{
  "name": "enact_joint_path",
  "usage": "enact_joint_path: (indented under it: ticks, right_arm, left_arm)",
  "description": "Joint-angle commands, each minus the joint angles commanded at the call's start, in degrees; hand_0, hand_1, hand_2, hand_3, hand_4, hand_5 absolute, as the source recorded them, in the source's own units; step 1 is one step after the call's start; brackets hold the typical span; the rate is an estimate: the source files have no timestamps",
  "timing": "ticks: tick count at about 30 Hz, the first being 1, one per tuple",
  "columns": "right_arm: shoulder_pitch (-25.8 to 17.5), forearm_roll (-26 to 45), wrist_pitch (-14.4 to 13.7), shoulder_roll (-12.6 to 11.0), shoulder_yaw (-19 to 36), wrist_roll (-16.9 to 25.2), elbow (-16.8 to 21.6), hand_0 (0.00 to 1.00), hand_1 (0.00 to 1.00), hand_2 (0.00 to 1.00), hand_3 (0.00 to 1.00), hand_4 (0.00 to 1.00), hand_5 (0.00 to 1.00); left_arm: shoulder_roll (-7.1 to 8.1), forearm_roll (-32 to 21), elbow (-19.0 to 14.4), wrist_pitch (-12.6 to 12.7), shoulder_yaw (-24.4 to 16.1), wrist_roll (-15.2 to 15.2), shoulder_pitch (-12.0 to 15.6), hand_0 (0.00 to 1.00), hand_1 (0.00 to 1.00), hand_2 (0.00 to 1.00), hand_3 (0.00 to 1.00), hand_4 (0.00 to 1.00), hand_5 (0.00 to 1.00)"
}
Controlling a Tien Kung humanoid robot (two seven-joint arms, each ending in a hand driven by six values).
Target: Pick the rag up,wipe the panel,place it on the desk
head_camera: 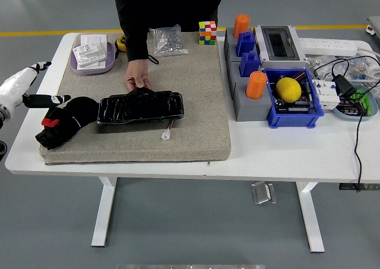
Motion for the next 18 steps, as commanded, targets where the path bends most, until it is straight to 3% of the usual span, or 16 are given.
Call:
enact_joint_path:
  ticks: [18]
  right_arm:
    - [0.3,0.6,-0.1,-0.3,-1.2,0.0,0.0,0.728,0.589,0.669,0.579,0.998,0.422]
  left_arm:
    - [-2.56,-2.2,4.4,0.1,5.6,0.2,-1.0,0.917,0.953,0.987,0.994,0.922,0.374]
